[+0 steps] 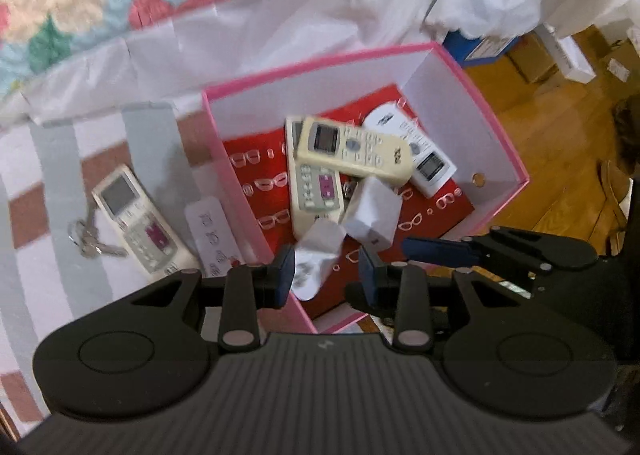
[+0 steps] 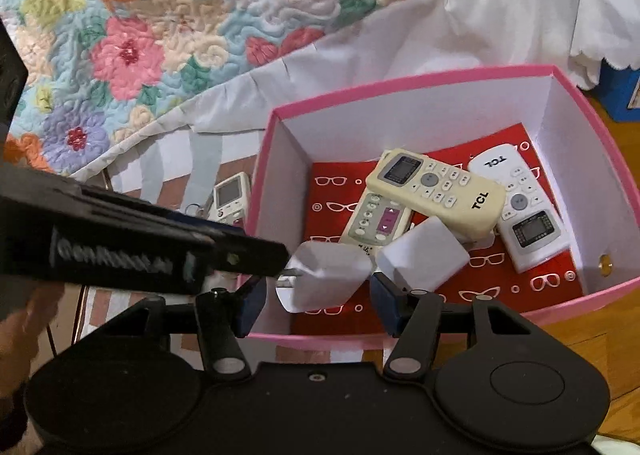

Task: Organize rigid objects
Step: 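Move the left tool to the keys on the rug and lower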

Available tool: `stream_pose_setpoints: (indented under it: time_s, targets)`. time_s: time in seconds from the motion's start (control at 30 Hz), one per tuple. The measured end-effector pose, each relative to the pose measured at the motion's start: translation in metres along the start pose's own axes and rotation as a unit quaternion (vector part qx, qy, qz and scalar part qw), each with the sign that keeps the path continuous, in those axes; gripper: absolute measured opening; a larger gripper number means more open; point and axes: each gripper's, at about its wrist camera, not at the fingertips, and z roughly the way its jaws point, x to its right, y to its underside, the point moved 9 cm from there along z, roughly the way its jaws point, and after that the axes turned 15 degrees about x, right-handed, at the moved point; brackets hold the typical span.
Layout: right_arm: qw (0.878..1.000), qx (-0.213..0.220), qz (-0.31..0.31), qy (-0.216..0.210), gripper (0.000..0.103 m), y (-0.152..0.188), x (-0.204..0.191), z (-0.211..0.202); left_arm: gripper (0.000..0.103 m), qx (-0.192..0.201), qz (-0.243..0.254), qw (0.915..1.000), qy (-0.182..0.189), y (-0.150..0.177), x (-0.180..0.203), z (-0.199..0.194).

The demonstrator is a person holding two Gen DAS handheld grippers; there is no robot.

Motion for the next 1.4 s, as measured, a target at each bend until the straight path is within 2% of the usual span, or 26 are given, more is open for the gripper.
stream_pose_setpoints:
  time_s: [0.13, 0.3, 0.47, 0.63, 0.83, 1.0, 1.1, 1.23, 1.33, 1.4]
  targets:
    - [0.999, 0.030, -0.038, -0.011, 0.063, -0.013, -0.022, -0.029, 0.036, 0.031, 0.017, 0.9993, 0.008, -0.010, 0.000, -0.040]
    - [0.993, 0.062, -0.093, -0.047, 0.063, -0.025, -0.066, -0.062, 0.037, 0.066, 0.024, 0.9975, 0.005, -0.018, -0.012, -0.091]
    - [0.978, 0.072, -0.176, -0.082, 0.063, -0.021, -0.121, -0.075, 0.039, 0.105, 0.016, 0.9944, -0.003, -0.015, -0.040, -0.134]
    - [0.965, 0.081, -0.227, -0.107, 0.063, -0.014, -0.159, -0.072, 0.040, 0.131, -0.012, 0.9912, -0.014, -0.003, -0.083, -0.156]
    - [0.956, 0.072, -0.251, -0.133, 0.063, 0.009, -0.182, -0.045, 0.041, 0.120, -0.039, 0.9913, -0.039, 0.025, -0.131, -0.143]
    - [0.960, 0.064, -0.238, -0.134, 0.063, 0.025, -0.184, -0.011, 0.041, 0.112, -0.062, 0.9907, -0.046, 0.043, -0.158, -0.119]
    - [0.964, 0.096, -0.221, -0.114, 0.063, 0.030, -0.184, 0.012, 0.041, 0.106, -0.082, 0.9894, -0.057, 0.055, -0.175, -0.106]
    - [0.966, 0.099, -0.208, -0.117, 0.063, 0.042, -0.182, 0.048, 0.041, 0.096, -0.087, 0.9895, -0.065, 0.067, -0.189, -0.094]
    - [0.965, 0.090, -0.213, -0.126, 0.063, 0.049, -0.186, 0.074, 0.041, 0.107, -0.091, 0.9878, -0.067, 0.069, -0.200, -0.085]
    - [0.962, 0.090, -0.223, -0.130, 0.063, 0.052, -0.188, 0.090, 0.044, 0.142, -0.073, 0.9850, -0.066, 0.066, -0.203, -0.082]
